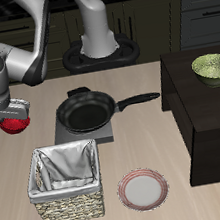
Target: Place the red bowl in the basket
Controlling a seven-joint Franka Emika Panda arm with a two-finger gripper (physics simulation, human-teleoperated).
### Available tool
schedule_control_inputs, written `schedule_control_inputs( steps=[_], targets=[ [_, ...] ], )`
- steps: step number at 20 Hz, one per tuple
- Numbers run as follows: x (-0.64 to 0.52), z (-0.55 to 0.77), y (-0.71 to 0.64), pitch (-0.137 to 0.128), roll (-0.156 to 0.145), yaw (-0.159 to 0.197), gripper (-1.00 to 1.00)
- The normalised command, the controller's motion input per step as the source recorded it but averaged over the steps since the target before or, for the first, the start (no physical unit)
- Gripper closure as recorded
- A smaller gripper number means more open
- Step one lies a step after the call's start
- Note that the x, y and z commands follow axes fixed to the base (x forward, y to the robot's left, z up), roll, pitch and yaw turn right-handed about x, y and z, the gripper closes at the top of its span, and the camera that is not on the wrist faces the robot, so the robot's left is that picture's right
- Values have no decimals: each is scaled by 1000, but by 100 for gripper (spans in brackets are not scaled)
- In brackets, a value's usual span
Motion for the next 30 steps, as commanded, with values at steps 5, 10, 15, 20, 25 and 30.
schedule_control_inputs(
  steps=[5, 10, 15, 20, 25, 30],
  targets=[
    [47, 346, 135, -65, 27, -10, 100],
    [41, 399, 158, -69, 29, -15, 100],
    [43, 400, 105, -72, 19, -17, 100],
    [-36, 371, 171, -62, 35, -17, 100],
    [-28, 405, 165, -65, 27, -29, 100],
    [5, 333, 180, -72, 20, -24, 100]
  ],
)
